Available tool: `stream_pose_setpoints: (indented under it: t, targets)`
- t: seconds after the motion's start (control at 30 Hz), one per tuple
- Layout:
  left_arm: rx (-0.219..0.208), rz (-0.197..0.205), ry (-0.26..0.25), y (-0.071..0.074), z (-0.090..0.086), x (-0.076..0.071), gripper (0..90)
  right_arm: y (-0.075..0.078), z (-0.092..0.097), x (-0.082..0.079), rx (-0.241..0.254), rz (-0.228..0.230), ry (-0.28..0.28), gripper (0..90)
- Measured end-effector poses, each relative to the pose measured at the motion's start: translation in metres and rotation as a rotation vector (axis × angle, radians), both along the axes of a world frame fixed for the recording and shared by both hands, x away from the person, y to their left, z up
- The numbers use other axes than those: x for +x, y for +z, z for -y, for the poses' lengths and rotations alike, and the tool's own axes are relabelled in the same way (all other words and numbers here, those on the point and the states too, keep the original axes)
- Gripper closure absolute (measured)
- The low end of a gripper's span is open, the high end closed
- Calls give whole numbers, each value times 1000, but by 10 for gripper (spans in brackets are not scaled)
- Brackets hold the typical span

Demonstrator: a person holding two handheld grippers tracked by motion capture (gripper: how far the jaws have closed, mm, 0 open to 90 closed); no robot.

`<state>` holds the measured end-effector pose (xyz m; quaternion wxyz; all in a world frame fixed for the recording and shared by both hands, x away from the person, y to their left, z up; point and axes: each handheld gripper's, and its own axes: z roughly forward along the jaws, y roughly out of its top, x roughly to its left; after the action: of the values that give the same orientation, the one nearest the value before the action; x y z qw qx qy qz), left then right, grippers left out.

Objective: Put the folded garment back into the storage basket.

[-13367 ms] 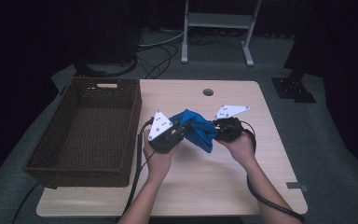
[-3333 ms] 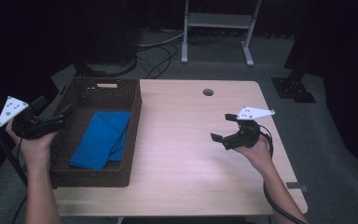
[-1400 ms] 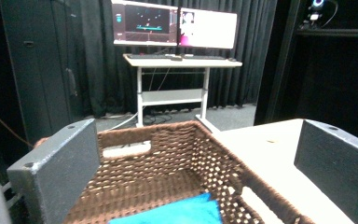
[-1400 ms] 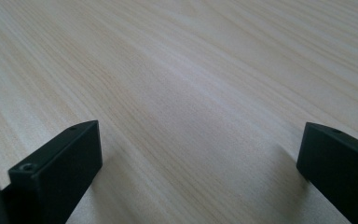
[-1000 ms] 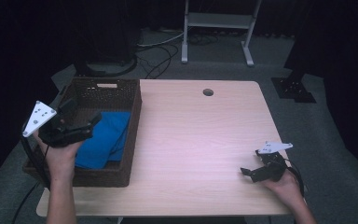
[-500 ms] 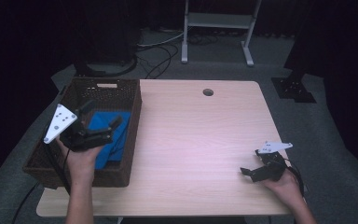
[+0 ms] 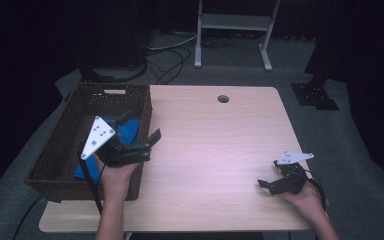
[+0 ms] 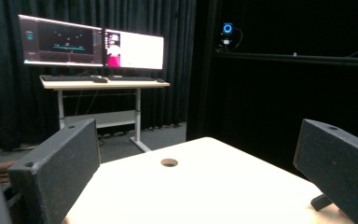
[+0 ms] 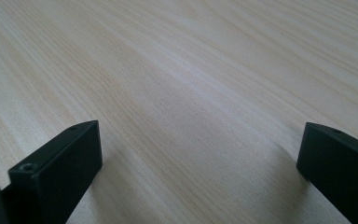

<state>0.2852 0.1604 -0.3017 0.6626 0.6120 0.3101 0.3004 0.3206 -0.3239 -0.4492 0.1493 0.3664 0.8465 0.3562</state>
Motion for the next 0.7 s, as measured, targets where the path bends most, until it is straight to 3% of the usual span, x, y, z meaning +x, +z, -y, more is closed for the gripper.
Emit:
stream_pose_setpoints:
  t: [0.3, 0.57, 0.7]
  targets:
    - [28, -4, -55, -19, 48, 4, 0, 0, 0, 0, 0, 1, 5, 0]
    - [59, -1, -71, -34, 73, 5, 0, 0, 0, 1, -1, 2, 5, 0]
    - [74, 6, -82, -48, 86, 5, 0, 0, 0, 0, -1, 1, 5, 0]
